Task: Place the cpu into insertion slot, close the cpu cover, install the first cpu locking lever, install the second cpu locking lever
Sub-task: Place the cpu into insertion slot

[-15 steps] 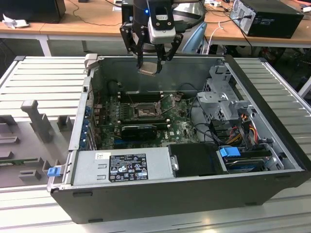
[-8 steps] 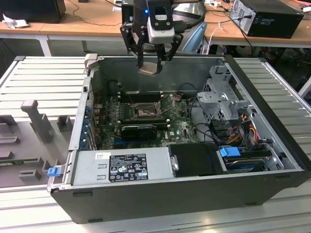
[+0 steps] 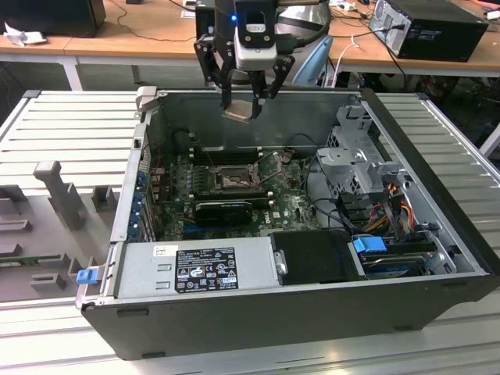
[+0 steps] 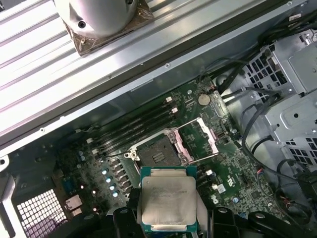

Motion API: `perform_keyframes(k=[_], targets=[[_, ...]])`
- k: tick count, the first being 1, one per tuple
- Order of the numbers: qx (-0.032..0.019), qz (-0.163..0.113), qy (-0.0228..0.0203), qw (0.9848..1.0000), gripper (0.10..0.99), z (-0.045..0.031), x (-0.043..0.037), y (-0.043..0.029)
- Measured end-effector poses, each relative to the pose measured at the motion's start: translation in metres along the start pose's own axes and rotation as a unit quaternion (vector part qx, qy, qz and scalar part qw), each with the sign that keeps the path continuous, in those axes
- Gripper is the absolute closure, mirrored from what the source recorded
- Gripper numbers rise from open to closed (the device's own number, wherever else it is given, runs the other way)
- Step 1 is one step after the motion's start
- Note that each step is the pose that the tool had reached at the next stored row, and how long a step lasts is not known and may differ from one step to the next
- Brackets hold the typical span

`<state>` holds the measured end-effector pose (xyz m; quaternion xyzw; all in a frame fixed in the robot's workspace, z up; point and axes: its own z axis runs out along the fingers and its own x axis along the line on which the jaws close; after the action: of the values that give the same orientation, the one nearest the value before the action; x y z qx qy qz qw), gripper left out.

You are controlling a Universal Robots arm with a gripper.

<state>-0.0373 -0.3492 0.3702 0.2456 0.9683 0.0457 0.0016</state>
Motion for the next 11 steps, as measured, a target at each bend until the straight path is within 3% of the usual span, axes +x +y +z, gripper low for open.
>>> perform_keyframes(k=[11], targets=[[-0.0008,0.039,-0.0035,0.9992,0.557,0.0,0.0,0.0]])
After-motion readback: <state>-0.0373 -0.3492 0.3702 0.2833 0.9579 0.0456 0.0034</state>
